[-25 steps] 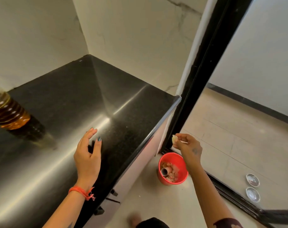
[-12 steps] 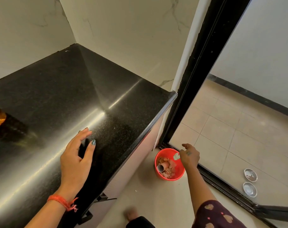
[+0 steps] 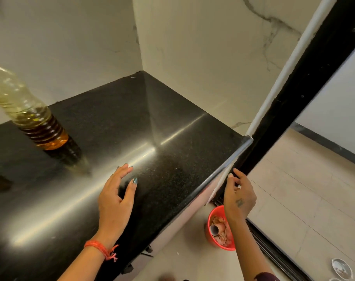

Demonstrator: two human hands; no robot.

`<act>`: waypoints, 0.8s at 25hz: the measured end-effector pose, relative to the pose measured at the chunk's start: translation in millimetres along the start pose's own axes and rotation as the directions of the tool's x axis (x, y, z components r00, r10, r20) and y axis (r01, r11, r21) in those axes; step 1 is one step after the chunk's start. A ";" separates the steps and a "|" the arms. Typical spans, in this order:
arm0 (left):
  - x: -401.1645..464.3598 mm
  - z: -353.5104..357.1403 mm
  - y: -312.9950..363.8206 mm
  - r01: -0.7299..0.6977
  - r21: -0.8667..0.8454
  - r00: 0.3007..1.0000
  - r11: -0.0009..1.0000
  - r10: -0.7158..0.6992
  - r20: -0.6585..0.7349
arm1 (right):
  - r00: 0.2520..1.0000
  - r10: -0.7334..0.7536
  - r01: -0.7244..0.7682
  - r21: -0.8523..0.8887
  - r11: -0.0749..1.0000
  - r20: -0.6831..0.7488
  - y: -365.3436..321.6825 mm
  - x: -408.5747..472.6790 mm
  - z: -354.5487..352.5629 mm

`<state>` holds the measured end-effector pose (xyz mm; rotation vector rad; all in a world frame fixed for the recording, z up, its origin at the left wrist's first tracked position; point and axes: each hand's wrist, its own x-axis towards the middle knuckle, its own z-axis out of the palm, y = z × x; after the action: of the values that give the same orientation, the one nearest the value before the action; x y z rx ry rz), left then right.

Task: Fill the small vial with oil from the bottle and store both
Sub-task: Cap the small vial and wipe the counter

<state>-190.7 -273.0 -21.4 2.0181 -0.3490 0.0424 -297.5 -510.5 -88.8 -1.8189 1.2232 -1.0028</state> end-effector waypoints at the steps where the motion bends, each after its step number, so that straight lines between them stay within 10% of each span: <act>1: -0.5 -5.0 -1.0 0.007 -0.005 1.000 1.000 -0.007 -0.029 | 0.997 -0.074 0.074 0.025 0.997 -0.005 -15.0 -1.9 4.9; 10: -13.6 -74.9 -14.1 0.078 -0.061 0.920 0.995 -0.095 -0.381 | 0.810 -0.474 0.360 0.346 0.867 0.345 -134.4 -69.6 68.6; 20: -45.7 -193.0 -64.2 0.155 -0.044 0.756 0.987 -0.148 -0.638 | 0.570 -0.573 0.338 0.467 0.817 0.589 -207.5 -197.8 128.9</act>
<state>-194.1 -65.9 3.1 1.9008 0.2583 0.6233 -151.5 -244.7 -6.2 -2.0137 0.0804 -0.5681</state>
